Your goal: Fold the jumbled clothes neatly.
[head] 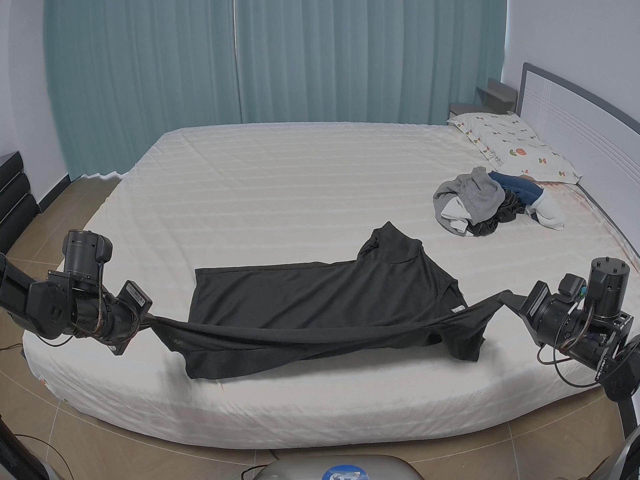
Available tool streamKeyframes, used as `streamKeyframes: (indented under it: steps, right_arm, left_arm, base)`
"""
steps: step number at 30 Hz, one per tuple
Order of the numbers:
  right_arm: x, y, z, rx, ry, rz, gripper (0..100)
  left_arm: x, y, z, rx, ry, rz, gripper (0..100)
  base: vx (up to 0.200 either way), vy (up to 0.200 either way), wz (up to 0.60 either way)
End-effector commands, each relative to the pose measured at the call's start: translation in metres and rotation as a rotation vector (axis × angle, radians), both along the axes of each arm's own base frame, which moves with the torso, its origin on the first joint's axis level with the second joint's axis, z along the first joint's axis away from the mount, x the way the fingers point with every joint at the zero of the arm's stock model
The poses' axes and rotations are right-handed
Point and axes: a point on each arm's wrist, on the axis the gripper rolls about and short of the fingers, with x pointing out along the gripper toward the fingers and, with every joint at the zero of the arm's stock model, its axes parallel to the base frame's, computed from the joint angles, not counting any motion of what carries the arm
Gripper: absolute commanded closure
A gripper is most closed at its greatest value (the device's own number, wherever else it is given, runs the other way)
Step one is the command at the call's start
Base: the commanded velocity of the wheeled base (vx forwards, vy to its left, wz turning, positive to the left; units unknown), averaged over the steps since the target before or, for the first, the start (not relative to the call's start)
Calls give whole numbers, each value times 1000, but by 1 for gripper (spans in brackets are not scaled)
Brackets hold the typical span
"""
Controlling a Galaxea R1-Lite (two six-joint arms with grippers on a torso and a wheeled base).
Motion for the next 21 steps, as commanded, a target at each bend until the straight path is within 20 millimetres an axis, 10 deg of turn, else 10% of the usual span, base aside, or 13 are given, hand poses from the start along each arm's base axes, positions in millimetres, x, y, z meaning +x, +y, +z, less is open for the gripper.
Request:
streamKeyframes:
  steps: [1, 12, 21]
  right_arm:
    - [-9, -2, -11, -28, 51, 6, 100]
    - [-32, -6, -36, -150, 168, 57, 100]
    - [22, 5, -38, -145, 128, 49, 100]
  left_arm:
    - [-3, -2, -8, 13, 31, -23, 100]
    - [-21, -5, -26, 108, 156, -146, 100]
    - [21, -8, -29, 97, 129, -135, 100]
  base:
    - [0, 0, 0]
    - [0, 0, 0]
    - [0, 0, 0]
